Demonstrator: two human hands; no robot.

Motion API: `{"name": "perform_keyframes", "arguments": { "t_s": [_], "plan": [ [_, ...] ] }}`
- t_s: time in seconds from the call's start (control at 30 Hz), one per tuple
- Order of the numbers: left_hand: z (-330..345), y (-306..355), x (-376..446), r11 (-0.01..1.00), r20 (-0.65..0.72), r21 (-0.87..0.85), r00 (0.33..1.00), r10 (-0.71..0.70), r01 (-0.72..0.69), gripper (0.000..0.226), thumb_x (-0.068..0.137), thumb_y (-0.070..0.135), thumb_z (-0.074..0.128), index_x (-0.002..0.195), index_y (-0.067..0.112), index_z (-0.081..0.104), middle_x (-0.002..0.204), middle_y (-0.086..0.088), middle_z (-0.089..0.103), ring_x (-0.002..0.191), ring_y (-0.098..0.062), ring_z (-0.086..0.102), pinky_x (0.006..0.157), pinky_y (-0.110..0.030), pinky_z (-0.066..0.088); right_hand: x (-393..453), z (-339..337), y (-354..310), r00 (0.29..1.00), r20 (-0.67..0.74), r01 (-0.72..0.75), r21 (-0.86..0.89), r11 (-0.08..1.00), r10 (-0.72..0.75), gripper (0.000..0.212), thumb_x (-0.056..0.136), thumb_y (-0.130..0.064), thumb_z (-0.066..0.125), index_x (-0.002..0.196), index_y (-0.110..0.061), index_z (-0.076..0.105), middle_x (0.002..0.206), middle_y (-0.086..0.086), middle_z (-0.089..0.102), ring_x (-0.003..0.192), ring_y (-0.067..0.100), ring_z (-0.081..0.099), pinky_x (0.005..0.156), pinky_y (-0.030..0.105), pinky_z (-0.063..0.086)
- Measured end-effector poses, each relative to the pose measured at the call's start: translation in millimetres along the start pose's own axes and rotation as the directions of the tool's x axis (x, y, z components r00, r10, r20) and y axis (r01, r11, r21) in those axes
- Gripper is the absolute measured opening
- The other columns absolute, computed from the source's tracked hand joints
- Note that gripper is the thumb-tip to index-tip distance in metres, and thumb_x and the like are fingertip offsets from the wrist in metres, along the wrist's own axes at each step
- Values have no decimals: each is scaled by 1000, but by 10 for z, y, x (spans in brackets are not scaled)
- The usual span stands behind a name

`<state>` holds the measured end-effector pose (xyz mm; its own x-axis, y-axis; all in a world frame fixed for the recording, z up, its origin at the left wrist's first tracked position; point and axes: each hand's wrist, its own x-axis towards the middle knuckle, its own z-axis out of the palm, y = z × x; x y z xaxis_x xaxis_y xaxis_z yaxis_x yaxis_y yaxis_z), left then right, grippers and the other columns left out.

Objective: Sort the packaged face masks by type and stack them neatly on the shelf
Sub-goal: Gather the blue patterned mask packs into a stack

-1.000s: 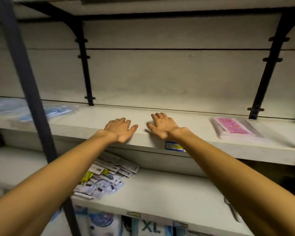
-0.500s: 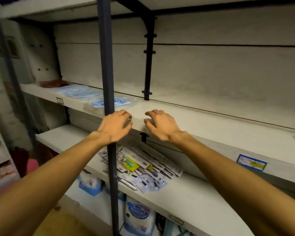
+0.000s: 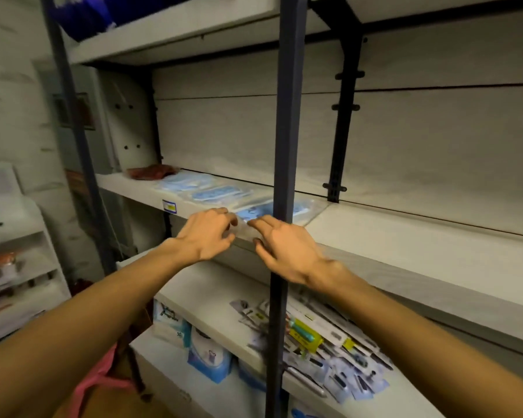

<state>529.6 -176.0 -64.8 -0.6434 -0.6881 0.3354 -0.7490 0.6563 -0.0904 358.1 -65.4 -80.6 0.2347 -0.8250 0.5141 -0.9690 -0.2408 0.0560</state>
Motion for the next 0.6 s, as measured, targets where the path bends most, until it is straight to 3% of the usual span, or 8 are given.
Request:
{"name": "perform_keyframes", "arguments": {
  "t_s": [0.1,0.2,0.33,0.47,0.6],
  "plan": [
    [-60,-210,109,999,-39,-32,999,10,-11,40,94,37,56,131,22,58,128,-3,56,117,-25,56,91,-40,51,247,108,-174,992,-25,-123,39,992,125,54,96,-28,51,146,-10,40,142,9,47,127,28,51,101,41,49],
    [-23,-401,246,997,-33,-78,999,22,-25,41,94,34,57,132,20,57,134,-4,52,125,-25,51,97,-42,49,495,197,-368,952,49,-306,93,948,302,68,95,-27,54,152,-4,25,155,15,28,144,32,27,117,42,32],
    [136,-575,519,980,-63,-193,998,30,-41,40,96,29,53,135,20,56,141,-4,53,130,-25,49,100,-40,46,776,316,-522,863,138,-498,78,863,486,80,95,-26,53,157,-2,9,164,17,6,152,36,4,122,53,17],
    [348,-691,792,957,-62,-273,994,89,-103,40,100,34,48,138,21,53,137,-7,59,127,-26,51,96,-39,45,969,369,-428,715,173,-699,140,701,678,73,93,-19,55,152,3,19,160,22,14,148,41,14,119,51,27],
    [439,-820,1052,949,-45,-236,978,204,-209,45,101,42,43,140,21,51,137,-11,60,128,-31,50,99,-41,41,1140,450,-352,584,120,-810,145,568,803,59,96,-28,54,144,-1,32,154,22,24,143,42,23,113,53,35]
  ]
}}
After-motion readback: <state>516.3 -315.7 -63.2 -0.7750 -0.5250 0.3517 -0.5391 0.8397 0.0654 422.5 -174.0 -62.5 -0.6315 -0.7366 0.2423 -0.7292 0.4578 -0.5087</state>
